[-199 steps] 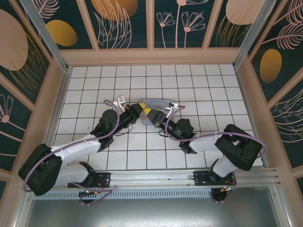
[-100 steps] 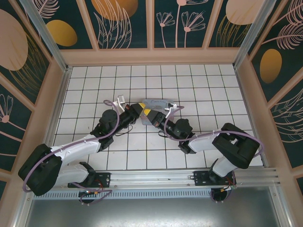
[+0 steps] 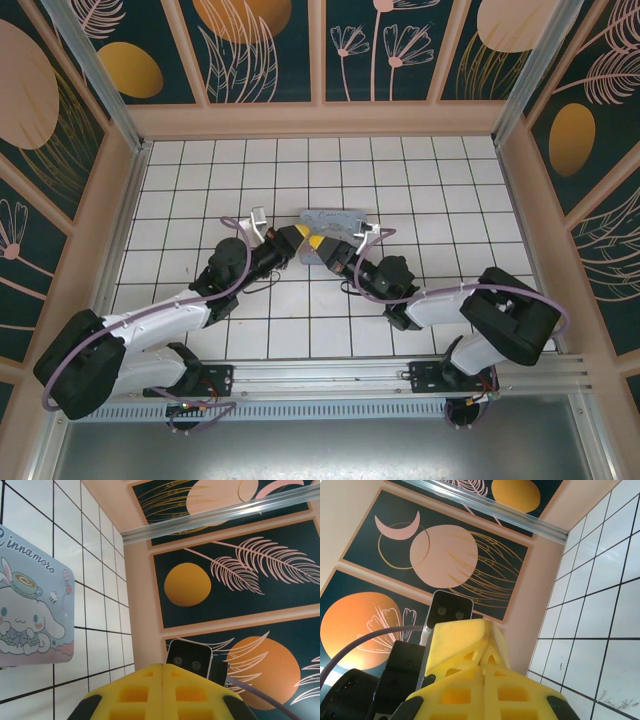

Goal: Unlock a padlock with a key

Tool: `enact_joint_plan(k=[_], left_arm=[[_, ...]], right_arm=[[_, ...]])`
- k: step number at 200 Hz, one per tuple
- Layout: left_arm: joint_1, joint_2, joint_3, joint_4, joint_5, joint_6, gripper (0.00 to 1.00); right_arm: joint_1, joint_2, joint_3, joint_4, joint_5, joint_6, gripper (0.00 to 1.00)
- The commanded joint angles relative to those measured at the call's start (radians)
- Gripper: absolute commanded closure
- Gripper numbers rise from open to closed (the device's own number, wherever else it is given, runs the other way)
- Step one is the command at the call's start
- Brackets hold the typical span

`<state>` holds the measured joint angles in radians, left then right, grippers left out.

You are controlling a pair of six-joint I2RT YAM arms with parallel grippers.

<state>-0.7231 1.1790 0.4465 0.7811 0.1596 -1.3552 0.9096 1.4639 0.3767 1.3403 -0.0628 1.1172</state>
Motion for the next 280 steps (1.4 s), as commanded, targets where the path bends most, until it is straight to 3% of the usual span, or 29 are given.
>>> enact_joint_plan(k=[1,11,33,46,59,102,137,167,229,280], left_arm=[[0.02,-0.016,-0.007,-0.012,-0.062,0.017,0.98],[0.021,-0.017,-0.002,-0.017,-0.06,0.018,0.85],[0.021,-0.032,0.006,-0.067,-0.067,0.033,0.29],[0.021,-0.056,0.01,-0.119,-0.079,0.057,0.12],[0.022,-0.092,0.012,-0.192,-0.096,0.094,0.02],[0.021,-0.125,0.036,-0.449,-0.063,0.31,0.01],[0.02,-0.006,0.038,-0.476,0.062,0.48,0.02],[0.016,0.072,0.029,-0.445,0.06,0.576,0.01],[-0.03,0.22,0.037,-0.29,0.058,0.705,0.04],[-0.11,0.368,0.09,-0.214,0.001,0.762,0.13]], right_arm=[[-0.026,-0.05,-0.001,0.006,0.026,-0.01,1.0],[-0.026,-0.056,-0.001,-0.005,0.021,-0.012,1.0],[-0.029,-0.079,-0.016,-0.036,0.023,-0.017,1.0],[-0.034,-0.103,-0.036,-0.057,0.024,-0.017,1.0],[-0.045,-0.14,-0.06,-0.091,0.024,-0.019,1.0],[-0.104,-0.335,-0.092,-0.39,0.023,-0.077,1.0],[-0.202,-0.466,-0.076,-0.649,0.02,-0.146,1.0],[-0.283,-0.469,-0.02,-0.755,-0.046,-0.214,1.0],[-0.349,-0.249,0.099,-0.701,-0.189,-0.224,1.0],[-0.357,-0.132,0.117,-0.598,-0.224,-0.191,1.0]])
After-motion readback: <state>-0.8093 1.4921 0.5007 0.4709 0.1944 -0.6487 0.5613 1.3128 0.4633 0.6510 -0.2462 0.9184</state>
